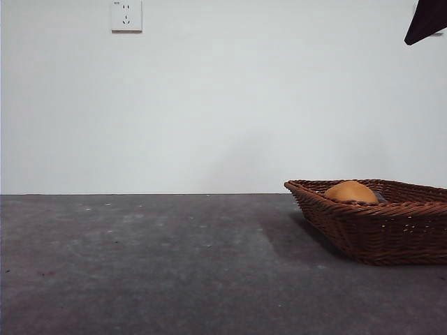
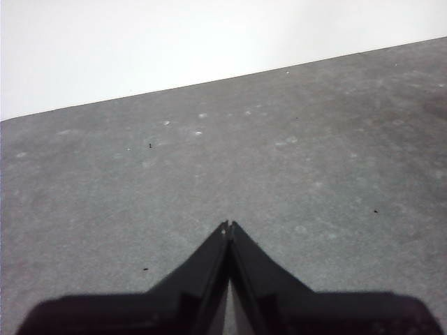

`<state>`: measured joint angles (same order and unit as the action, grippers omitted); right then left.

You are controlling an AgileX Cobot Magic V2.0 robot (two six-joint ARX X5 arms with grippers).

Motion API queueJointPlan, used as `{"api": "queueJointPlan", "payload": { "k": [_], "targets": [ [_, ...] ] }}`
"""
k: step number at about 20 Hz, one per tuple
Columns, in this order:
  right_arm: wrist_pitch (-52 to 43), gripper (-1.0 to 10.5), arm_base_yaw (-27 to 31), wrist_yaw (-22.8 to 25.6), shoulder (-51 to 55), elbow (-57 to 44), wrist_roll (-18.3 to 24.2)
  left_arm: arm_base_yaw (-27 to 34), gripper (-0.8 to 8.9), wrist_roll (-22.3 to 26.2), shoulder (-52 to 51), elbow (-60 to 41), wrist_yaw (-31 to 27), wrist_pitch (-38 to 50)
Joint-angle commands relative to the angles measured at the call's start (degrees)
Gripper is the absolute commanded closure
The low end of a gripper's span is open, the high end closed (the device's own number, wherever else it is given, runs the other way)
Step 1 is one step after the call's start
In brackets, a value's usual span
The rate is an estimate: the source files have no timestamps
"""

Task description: Help me put the vegetables on the table into the basket

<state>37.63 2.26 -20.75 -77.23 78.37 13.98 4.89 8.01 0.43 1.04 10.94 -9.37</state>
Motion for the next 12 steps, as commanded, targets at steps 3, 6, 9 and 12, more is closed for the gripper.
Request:
{"api": "queueJointPlan", "payload": {
  "k": [3,6,9,12],
  "targets": [
    [-0.24,9.5,0.00,0.24,-0.13,-0.11,0.22,0.20,8.17,-0.74,0.52,-0.55,-0.04,0.35],
    [-0.24,9.5,0.00,0.24,-0.13,-0.09,0.22,0.20,8.17,-0.74,0.87,-0.55,-0.04,0.35],
    [-0.24,9.5,0.00,0.24,-0.13,-0.09,0.22,0.20,8.17,-0.74,1.33,-0.55,-0.04,0.35],
    [-0.20,9.5,0.02,0.35,-0.13,-0.11,0.22,0.20,8.17,-0.74,1.86,-0.55,-0.04,0.35]
  ]
}}
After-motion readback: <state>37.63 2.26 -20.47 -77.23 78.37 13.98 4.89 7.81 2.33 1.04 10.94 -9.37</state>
